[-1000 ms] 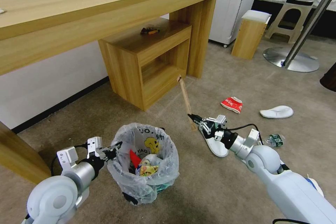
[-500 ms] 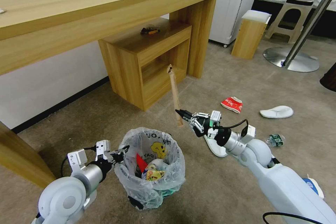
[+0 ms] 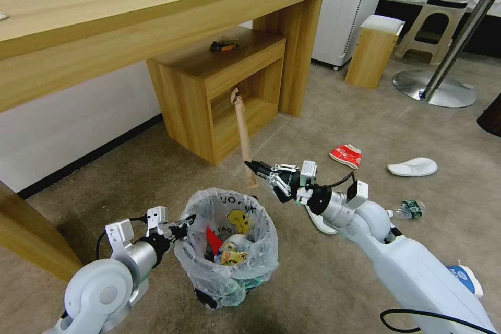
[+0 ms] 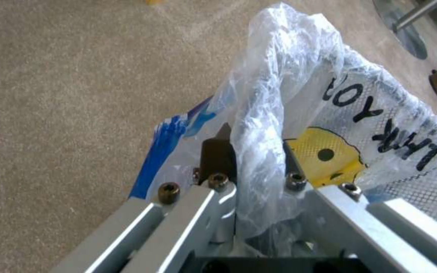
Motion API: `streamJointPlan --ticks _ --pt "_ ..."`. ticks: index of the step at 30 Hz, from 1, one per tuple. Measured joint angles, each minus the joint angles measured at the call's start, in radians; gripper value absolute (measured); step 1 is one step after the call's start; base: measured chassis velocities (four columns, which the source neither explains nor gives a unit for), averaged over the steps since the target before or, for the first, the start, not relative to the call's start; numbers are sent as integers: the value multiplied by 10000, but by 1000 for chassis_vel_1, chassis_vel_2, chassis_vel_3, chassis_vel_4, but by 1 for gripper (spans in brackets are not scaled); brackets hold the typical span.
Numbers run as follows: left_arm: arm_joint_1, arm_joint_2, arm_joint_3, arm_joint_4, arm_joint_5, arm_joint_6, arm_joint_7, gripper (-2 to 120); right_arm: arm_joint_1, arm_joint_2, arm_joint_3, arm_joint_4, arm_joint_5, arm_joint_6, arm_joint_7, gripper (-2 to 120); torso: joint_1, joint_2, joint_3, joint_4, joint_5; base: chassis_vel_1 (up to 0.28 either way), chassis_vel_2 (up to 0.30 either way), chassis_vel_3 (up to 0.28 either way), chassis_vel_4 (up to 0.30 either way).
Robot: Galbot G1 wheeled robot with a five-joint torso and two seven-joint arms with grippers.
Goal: Pick up the trash bin and place the garbage on the floor into it.
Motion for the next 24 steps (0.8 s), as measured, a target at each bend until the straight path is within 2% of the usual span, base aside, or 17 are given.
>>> streamJointPlan --ticks 12,24 --pt "-245 -73 7 200 -162 0 6 3 -256 29 -374 36 -271 95 -442 0 0 0 0 0 1 0 0 0 0" --pt "-152 1 -174 20 -277 -1 9 3 -472 -16 -351 20 -443 145 -582 0 0 0 -1 0 1 0 0 0 0"
